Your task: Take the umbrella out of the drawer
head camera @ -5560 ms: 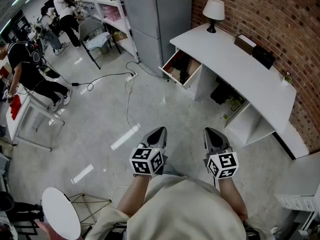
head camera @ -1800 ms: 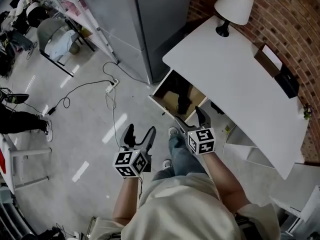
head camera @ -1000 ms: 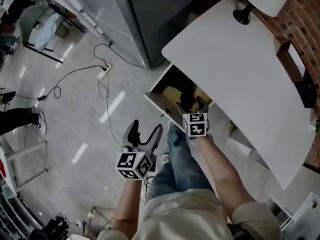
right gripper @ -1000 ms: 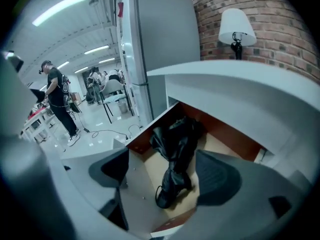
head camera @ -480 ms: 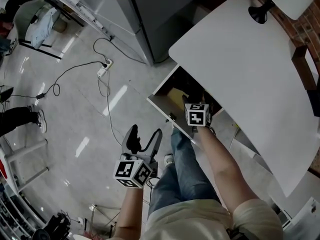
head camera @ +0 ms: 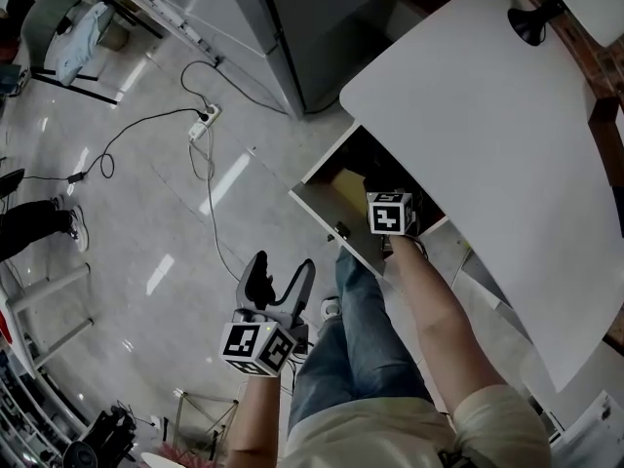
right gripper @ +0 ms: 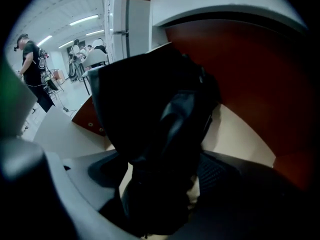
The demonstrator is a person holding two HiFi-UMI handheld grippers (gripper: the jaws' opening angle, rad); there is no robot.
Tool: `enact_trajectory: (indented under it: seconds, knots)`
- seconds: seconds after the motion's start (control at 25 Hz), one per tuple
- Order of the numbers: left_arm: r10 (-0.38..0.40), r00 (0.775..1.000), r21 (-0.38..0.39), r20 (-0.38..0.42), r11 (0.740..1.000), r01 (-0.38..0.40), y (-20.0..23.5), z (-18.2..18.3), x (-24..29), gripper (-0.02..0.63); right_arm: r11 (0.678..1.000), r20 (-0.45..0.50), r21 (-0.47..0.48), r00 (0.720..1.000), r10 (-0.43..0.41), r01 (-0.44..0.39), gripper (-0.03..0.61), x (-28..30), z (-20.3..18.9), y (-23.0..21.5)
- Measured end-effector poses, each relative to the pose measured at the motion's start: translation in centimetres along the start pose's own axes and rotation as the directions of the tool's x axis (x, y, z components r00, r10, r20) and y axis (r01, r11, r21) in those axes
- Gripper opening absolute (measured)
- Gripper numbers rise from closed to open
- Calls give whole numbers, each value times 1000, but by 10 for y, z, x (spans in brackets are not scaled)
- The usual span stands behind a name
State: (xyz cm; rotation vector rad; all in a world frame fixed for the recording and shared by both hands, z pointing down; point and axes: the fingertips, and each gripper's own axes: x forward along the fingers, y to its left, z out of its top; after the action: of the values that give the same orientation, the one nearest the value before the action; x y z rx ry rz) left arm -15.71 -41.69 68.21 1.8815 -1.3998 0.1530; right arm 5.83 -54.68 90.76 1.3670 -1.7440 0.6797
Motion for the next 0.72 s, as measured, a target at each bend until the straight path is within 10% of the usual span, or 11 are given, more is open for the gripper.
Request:
enact_trajectory:
  seconds: [0.72]
  knots:
    - [-25, 999, 21, 24, 999, 25, -11, 10, -27, 390, 996, -41, -76, 998, 50, -53, 262, -46, -1, 24]
